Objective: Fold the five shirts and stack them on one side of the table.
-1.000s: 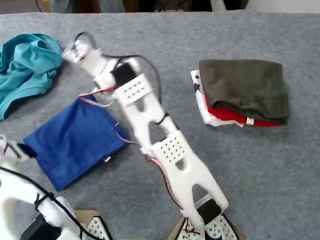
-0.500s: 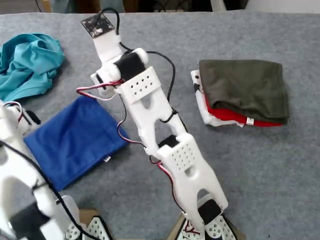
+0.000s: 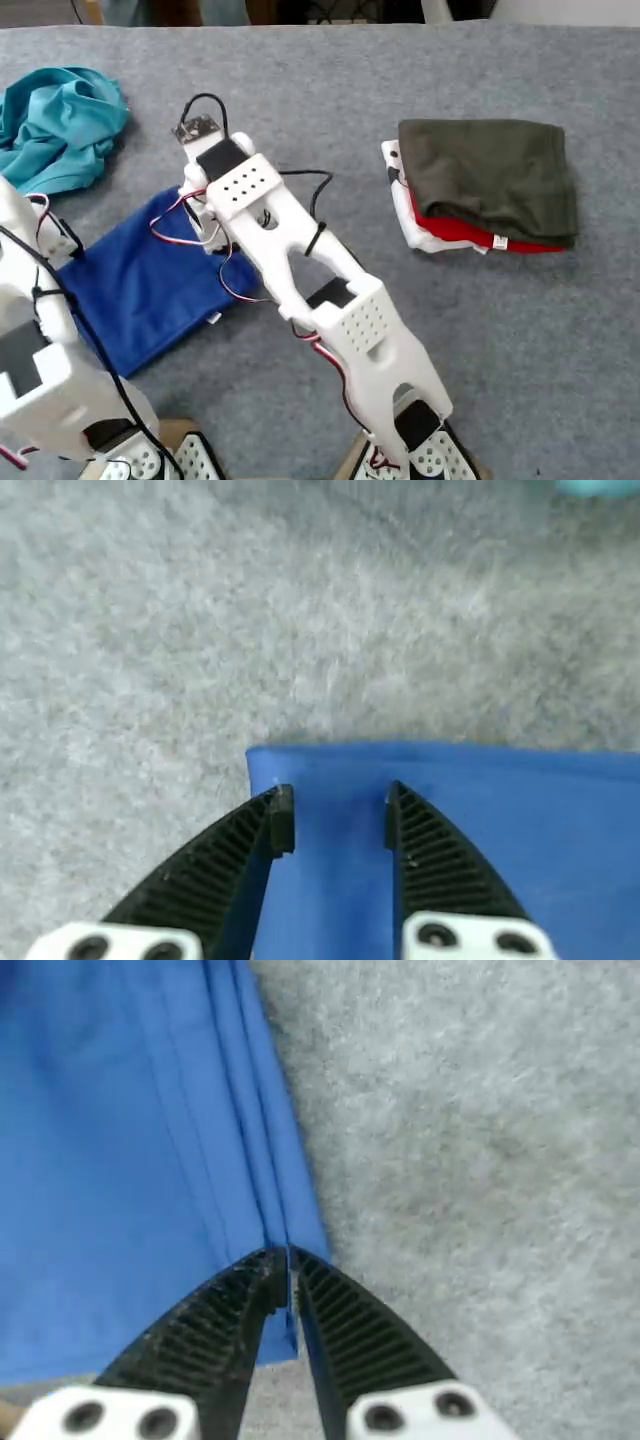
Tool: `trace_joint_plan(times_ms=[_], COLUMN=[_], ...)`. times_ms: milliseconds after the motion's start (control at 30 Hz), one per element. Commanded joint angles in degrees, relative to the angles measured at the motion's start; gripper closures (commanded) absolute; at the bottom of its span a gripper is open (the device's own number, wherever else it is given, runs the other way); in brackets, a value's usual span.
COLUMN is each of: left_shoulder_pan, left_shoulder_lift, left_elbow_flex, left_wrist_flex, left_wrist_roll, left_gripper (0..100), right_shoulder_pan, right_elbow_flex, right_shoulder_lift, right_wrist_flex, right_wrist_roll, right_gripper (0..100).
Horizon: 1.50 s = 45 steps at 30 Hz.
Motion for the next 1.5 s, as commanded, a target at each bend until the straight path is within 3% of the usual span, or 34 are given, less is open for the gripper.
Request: trace_joint_plan(times_ms=[0,233,400,600,867,1200,1367,1467], left_shoulder_pan=[1.5,2.9,2.2,1.5,1.5,0.9,-2.4,-4.4], left_shoulder_lift=[0.8,2.0,-1.0,-1.0,-1.0,-1.5,-1.6,-1.6], left_elbow_flex=[-3.7,-4.4,-4.5,-4.4,-2.2,-2.0,-4.6,-5.1], left_wrist_flex=[-1.1,-0.7,2.4,2.0,-1.2,-1.1,5.7,7.6], left_wrist_roll=[0.4,0.1,0.0,0.0,0.0,-5.1,-7.4,-8.2], left_gripper=[83,83,84,98,96,96,95,95], right_shoulder_pan=[2.8,4.6,-0.5,-5.5,1.1,-2.2,1.1,-0.5], right_elbow_flex=[0.1,-7.3,-2.1,4.5,9.7,-2.9,-1.3,5.1], right_shoulder_lift=[1.2,1.5,-4.6,-7.3,-2.2,-1.8,-5.8,-10.6], right_wrist_flex=[-1.7,4.4,4.2,1.0,-5.9,4.1,4.2,4.2], right_wrist_roll=[-0.5,-0.4,-0.4,-0.4,-0.4,-0.4,-0.4,-0.5], right_gripper=[98.4,98.4,98.4,98.4,98.4,98.4,98.4,98.4])
